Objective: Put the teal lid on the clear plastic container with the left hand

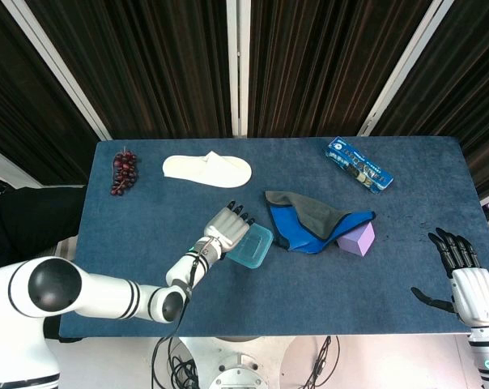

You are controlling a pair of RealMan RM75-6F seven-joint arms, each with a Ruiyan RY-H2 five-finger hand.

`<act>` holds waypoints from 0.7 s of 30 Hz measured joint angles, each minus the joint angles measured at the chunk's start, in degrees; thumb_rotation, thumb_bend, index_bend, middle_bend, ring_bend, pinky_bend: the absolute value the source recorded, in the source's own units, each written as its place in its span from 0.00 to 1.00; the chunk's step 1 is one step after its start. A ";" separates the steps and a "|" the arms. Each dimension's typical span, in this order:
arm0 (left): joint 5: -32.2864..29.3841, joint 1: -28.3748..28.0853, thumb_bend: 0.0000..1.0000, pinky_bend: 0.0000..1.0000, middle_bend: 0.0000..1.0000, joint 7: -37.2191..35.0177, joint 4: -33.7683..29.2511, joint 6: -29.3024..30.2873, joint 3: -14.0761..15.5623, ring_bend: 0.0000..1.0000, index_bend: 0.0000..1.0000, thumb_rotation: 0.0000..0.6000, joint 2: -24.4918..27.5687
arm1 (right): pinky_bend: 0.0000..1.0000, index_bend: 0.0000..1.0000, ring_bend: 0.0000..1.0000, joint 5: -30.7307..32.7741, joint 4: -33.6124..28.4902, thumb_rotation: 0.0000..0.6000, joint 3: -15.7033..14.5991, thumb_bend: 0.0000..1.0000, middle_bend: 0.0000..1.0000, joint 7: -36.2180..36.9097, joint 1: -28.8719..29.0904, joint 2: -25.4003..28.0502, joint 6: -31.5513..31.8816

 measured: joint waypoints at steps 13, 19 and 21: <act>-0.06 -0.52 0.15 0.01 0.13 0.56 0.32 1.16 -0.29 0.00 0.27 1.00 -1.00 | 0.00 0.00 0.00 -0.02 0.44 1.00 -0.12 0.06 0.02 0.47 -0.34 -0.22 0.37; -0.95 -1.01 0.15 0.01 0.13 1.51 0.32 1.71 -0.33 0.00 0.27 1.00 -1.44 | 0.00 0.00 0.00 -0.09 0.57 1.00 -0.13 0.06 0.02 0.61 -0.38 -0.29 0.45; -1.21 -1.13 0.15 0.01 0.13 1.86 0.37 1.91 -0.26 0.00 0.27 1.00 -1.61 | 0.00 0.00 0.00 -0.07 0.64 1.00 -0.14 0.06 0.02 0.66 -0.44 -0.32 0.49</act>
